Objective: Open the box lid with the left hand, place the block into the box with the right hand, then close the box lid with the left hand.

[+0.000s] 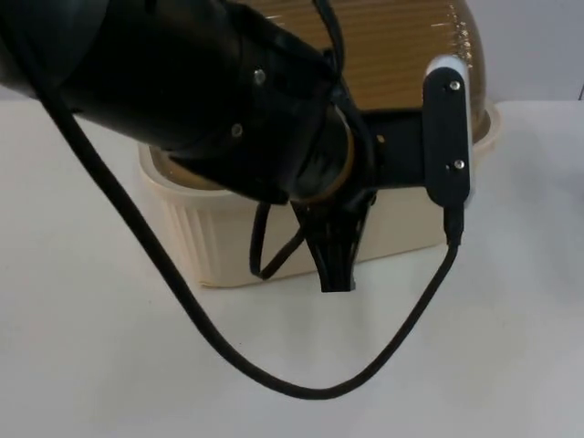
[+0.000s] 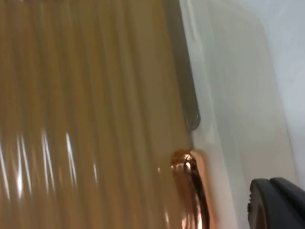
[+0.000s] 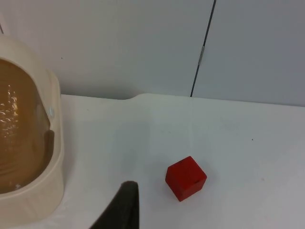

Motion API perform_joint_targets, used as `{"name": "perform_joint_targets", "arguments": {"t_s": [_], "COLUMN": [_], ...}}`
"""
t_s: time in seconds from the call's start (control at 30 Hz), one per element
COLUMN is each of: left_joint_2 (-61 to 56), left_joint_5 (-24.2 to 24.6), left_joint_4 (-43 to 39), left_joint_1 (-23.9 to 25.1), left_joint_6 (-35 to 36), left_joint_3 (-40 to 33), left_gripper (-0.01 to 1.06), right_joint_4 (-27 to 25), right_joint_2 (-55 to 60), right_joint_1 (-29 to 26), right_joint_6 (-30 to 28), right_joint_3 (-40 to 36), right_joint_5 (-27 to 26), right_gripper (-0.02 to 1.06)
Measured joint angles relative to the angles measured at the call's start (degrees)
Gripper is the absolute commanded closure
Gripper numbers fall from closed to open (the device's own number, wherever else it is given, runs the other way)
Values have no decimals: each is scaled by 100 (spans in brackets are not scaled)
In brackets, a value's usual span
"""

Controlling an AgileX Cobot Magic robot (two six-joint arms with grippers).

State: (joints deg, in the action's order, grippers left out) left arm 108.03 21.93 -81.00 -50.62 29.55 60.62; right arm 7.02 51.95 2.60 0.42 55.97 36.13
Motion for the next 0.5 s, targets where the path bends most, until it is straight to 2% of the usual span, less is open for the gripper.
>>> {"name": "perform_joint_targets", "arguments": {"t_s": [0.5], "left_joint_2": [99], "left_joint_5": [136], "left_joint_4": [-239], "left_joint_1": [0], "left_joint_6": [23], "left_joint_3": [170], "left_gripper": [105], "right_joint_4": [0], "right_joint_2": [0], "right_joint_1": [0], "right_joint_6": [0], "right_joint_3": [0], "right_joint_5": [0], "right_gripper": [-1]}}
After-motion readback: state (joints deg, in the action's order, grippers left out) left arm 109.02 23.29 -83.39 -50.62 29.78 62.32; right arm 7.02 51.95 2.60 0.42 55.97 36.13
